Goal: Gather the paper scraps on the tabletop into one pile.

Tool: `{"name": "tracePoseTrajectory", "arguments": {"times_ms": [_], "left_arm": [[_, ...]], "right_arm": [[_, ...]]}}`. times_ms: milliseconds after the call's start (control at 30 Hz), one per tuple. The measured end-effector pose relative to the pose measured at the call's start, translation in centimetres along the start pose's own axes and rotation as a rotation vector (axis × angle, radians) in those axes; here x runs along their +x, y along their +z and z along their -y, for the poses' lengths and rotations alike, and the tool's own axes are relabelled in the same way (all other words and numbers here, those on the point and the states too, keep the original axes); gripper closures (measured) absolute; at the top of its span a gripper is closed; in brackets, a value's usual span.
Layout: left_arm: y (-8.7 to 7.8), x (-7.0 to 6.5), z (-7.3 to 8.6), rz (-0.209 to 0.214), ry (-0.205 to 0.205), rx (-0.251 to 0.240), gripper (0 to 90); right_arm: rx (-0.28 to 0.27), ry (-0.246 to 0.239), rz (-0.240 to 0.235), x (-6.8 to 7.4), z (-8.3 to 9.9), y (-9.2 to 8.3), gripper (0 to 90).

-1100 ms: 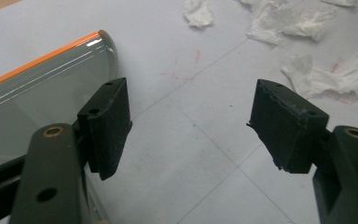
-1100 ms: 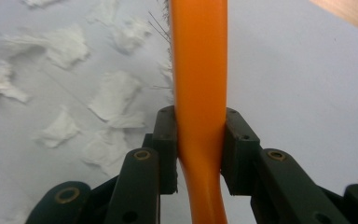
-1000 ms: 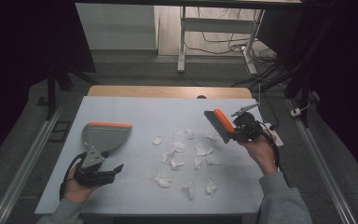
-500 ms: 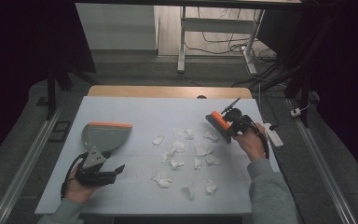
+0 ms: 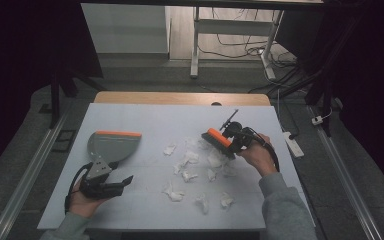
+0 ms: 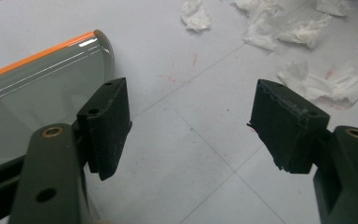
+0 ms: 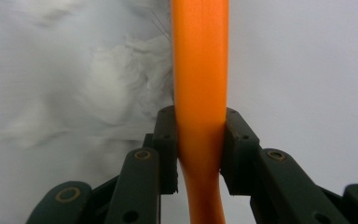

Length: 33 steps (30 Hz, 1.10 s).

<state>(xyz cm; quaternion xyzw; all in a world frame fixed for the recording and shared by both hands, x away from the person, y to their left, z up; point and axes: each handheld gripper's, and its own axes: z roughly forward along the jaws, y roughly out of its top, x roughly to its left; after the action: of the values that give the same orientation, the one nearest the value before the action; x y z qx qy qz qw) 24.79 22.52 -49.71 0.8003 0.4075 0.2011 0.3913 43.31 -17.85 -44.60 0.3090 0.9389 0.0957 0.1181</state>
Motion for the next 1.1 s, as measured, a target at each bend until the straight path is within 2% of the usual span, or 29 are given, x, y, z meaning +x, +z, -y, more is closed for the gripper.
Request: {"name": "tracePoseTrajectory", "arguments": {"times_ms": [100,133,167,300,433,567,700,800,900,1000,1100], "left_arm": [[0.1,-0.1,0.0,0.003,0.004,0.004,29.0],[0.1,-0.1,0.0,0.007,0.005,0.007,29.0],[0.2,-0.1,0.0,0.006,0.005,0.007,29.1],[0.0,0.0,0.0,0.003,0.003,0.006,29.0],[0.0,0.1,0.1,0.003,-0.003,0.002,29.1],[0.0,0.1,0.1,0.005,-0.004,0.001,29.1],[0.0,0.1,0.0,0.015,-0.002,-0.004,29.1],[0.1,0.2,-0.1,0.016,0.002,-0.005,29.1],[0.2,0.4,-0.1,0.020,-0.004,-0.002,29.1],[0.2,0.5,0.0,0.022,-0.002,0.000,29.1],[0.0,0.7,0.1,0.019,-0.008,-0.004,29.1]], "right_arm": [[-0.032,-0.032,-0.083,1.2,0.3,-0.5,70.6],[-0.045,-0.035,-0.103,1.5,0.4,-0.7,70.6],[-0.064,-0.040,-0.104,1.7,0.4,-1.1,70.6],[-0.142,-0.006,-0.079,1.2,0.3,-3.1,70.6],[-0.163,0.013,-0.022,0.6,0.2,-4.1,70.6],[-0.193,0.032,0.013,-0.1,-0.1,-4.1,70.6],[-0.160,0.035,0.036,-0.9,-1.6,-2.8,70.5],[-0.099,-0.012,0.073,-1.5,-3.3,-1.0,70.6],[-0.049,-0.035,0.085,-1.8,-4.7,0.4,70.6],[-0.011,-0.055,0.085,-1.8,-5.9,1.8,70.6],[-0.004,-0.082,0.066,-1.5,-6.8,2.5,70.6]]}}
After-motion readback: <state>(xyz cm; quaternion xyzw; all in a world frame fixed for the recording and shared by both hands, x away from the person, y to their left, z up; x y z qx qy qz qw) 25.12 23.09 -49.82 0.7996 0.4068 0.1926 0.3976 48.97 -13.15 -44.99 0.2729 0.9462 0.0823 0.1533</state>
